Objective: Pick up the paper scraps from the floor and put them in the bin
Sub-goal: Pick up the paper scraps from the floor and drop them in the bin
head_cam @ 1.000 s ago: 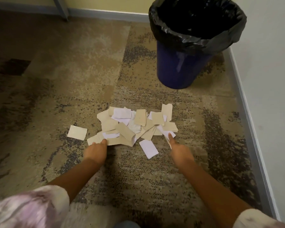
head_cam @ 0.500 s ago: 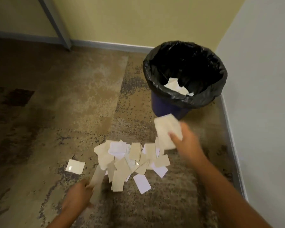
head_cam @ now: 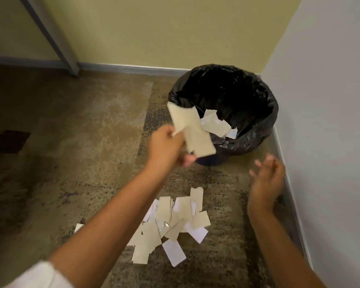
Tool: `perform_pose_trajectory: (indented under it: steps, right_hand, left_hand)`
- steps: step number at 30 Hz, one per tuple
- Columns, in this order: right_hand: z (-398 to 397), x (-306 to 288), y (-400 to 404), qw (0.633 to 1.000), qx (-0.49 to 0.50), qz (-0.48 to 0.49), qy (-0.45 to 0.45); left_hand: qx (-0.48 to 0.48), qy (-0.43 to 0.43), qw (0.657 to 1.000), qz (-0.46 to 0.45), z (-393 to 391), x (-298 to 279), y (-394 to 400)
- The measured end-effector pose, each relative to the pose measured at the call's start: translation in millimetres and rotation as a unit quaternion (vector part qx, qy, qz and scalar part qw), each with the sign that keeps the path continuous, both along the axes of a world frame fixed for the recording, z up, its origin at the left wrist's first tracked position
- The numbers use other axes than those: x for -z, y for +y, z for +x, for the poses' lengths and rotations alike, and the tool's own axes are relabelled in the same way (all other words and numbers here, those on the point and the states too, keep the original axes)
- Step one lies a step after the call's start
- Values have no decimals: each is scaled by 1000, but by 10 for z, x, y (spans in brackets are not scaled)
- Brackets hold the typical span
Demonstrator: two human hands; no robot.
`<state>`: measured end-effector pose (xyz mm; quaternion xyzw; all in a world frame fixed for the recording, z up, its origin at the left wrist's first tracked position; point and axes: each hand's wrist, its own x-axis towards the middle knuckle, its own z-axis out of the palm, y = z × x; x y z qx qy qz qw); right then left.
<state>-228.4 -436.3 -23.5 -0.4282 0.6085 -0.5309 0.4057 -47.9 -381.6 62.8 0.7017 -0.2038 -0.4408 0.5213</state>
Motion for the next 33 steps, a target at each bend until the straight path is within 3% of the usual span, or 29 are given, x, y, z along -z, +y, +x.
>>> perform_pose_trajectory:
  steps: [3,5,7,10,12,15,17,19,23,27,30,33]
  right_hand:
    - [-130,285,206,1000,-26,8,13]
    - [-244,462,318,997,-51,32,43]
    - [-360,617,390,991,-88,54,82]
    - [-462,821,476,973,-150,85,151]
    - [-499,1006,587,942,-218,117,227]
    - [-522,1372,841,859,-346,212,312]
    - [-499,1569,989,806,-398,283,335]
    - [-438,1687,1032,785,-417,323,325]
    - [-239,1784,1000,781,-431,284,353]
    - [34,1788,947,767,-471,224,374]
    - [279,1787,873,737,-534,179,374]
    - [588,1790,788,700,-578,145,395]
  left_hand:
    - [0,-28,999,-17,-98,-158,-547]
    - [-5,-113,994,11,-106,-130,-738]
    - [-25,-215,976,33,-60,6,-712]
    - [-54,-288,956,20,52,292,-400]
    - [-54,-315,946,48,169,582,-108]
    - [-28,-324,935,142,356,1176,454]
    - [0,-328,919,221,441,1586,926]
    - [7,-342,890,302,494,1926,1408]
    - [59,-348,845,401,556,2366,2103]
    - [92,-339,820,451,835,2638,2243]
    - [83,-339,800,488,1136,2764,2139]
    - [28,-282,788,547,1409,2830,2009]
